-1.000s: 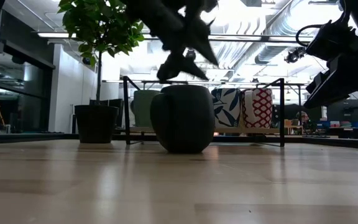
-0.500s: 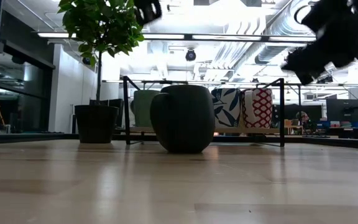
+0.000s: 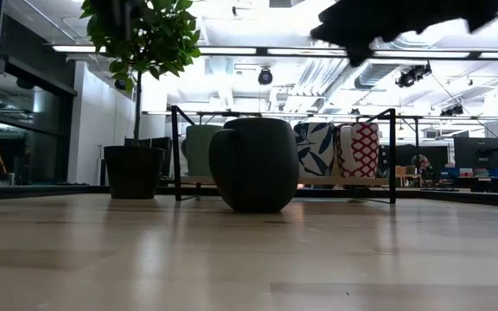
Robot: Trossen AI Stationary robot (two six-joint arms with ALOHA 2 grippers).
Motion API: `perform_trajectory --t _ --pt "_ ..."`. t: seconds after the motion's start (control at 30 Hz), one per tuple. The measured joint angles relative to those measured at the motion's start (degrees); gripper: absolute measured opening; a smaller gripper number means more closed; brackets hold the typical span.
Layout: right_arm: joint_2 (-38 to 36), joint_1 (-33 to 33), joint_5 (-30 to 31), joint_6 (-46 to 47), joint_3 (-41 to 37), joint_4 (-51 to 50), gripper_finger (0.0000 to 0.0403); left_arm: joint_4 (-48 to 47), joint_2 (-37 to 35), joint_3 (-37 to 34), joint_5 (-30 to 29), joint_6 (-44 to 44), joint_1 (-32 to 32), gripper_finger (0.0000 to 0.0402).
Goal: Place coffee mugs
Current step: Put the black mug on the shelf
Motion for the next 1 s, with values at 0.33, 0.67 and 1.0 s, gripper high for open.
perform_trajectory --t 0.33,0.67,1.0 --pt "18.88 -3.39 -2.50 -2.02 26.18 -27.09 0.0113 7.14 -6.29 -21.40 0.38 -5.12 -7.23 0.0150" --pt "33.66 -3.24 -4.57 -4.06 42.72 -45.50 0.0113 23.09 -11.99 -35.04 -0.42 -8.63 -10.49 0.0150" --pt "36.67 -3.83 -1.03 -6.62 44.94 -50.42 0.0113 27.17 -12.14 -38.24 -0.49 -8.78 -10.73 0.0150"
